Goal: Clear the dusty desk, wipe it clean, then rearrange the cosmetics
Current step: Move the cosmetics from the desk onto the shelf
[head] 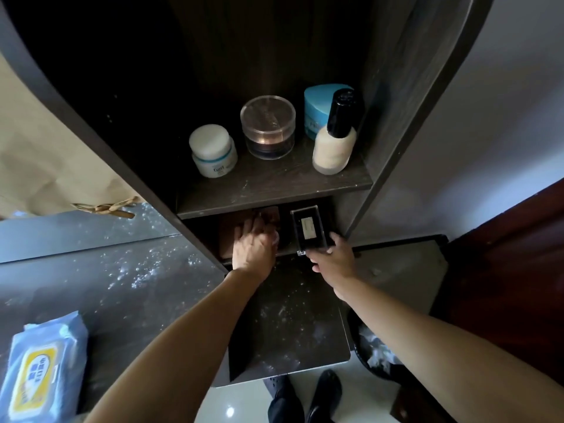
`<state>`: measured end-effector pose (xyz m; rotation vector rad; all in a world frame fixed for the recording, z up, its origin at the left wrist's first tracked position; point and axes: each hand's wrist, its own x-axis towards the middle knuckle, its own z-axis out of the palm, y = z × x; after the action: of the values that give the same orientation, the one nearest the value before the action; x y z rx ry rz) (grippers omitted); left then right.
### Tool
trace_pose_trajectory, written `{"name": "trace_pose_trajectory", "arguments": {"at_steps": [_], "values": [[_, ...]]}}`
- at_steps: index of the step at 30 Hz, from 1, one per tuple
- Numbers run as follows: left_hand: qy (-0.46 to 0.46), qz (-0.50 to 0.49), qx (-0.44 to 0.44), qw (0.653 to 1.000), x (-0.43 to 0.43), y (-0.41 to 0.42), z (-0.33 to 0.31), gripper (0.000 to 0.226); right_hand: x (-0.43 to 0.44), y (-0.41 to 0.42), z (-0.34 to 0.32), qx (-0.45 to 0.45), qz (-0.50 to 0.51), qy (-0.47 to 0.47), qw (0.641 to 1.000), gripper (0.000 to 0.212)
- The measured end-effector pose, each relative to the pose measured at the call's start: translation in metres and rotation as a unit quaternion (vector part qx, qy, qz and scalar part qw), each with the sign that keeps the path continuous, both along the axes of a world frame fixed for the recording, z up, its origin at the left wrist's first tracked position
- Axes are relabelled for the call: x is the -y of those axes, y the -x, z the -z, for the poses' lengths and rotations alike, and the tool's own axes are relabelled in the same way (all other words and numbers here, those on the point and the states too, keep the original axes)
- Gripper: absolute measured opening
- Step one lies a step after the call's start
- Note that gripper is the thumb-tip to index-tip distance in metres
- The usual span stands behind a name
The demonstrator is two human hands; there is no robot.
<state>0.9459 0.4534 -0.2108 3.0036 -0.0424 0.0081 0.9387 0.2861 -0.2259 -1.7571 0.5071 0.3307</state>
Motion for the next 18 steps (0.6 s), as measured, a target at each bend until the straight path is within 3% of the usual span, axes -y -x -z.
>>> {"name": "trace_pose_trajectory", "arguments": {"at_steps": [2, 8, 18], "values": [[0.005, 0.007, 0.02, 1.0, -0.003, 0.002, 0.001, 0.024, 0.001, 0.003, 0.008, 0.044, -0.055, 0.093, 0.993, 0.074], [-0.014, 0.029, 0.039, 0.999, -0.018, 0.013, 0.009, 0.037, 0.009, -0.01, 0.012, 0.137, -0.167, 0.303, 0.928, 0.043], [0.031, 0.034, 0.072, 0.996, -0.028, 0.049, -0.002, 0.02, 0.004, -0.004, -0.006, 0.161, -0.193, 0.374, 0.893, 0.036]]}}
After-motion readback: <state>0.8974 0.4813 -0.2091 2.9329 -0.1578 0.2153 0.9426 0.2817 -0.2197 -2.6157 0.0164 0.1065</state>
